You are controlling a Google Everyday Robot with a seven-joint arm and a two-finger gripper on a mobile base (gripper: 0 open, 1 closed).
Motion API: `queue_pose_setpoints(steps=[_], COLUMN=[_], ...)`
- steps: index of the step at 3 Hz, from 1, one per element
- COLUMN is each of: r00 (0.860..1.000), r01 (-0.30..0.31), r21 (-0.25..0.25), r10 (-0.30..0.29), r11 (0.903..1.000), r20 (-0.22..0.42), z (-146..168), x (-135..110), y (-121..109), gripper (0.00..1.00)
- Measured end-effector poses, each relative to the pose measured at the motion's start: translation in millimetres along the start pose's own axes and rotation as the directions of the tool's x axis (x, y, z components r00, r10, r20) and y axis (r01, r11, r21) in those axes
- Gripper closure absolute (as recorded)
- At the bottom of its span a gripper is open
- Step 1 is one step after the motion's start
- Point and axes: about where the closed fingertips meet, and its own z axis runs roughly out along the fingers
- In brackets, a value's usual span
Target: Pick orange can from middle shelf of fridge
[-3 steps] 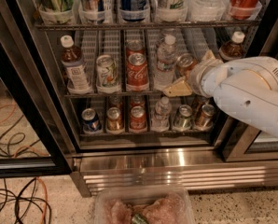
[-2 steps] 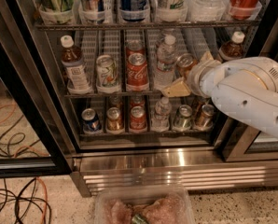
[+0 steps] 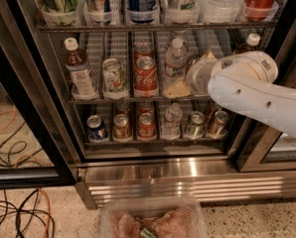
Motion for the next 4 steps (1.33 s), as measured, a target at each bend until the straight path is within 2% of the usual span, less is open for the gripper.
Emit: queue_pose_setpoints(steps=[1, 2, 4], r00=[1.000, 1.000, 1.000], r01=[0.000, 0.000, 0.000], r21=[0.000, 0.000, 0.000], r10=[0.000, 0.000, 0.000], r11=[1.0000, 1.0000, 1.0000], r20=[0.000, 0.000, 0.000], z=[0.0, 0.0, -0.1], x=[0.0, 0.0, -0.1], y=[0.0, 0.0, 0.0], gripper=[0.00, 0.18, 0.65])
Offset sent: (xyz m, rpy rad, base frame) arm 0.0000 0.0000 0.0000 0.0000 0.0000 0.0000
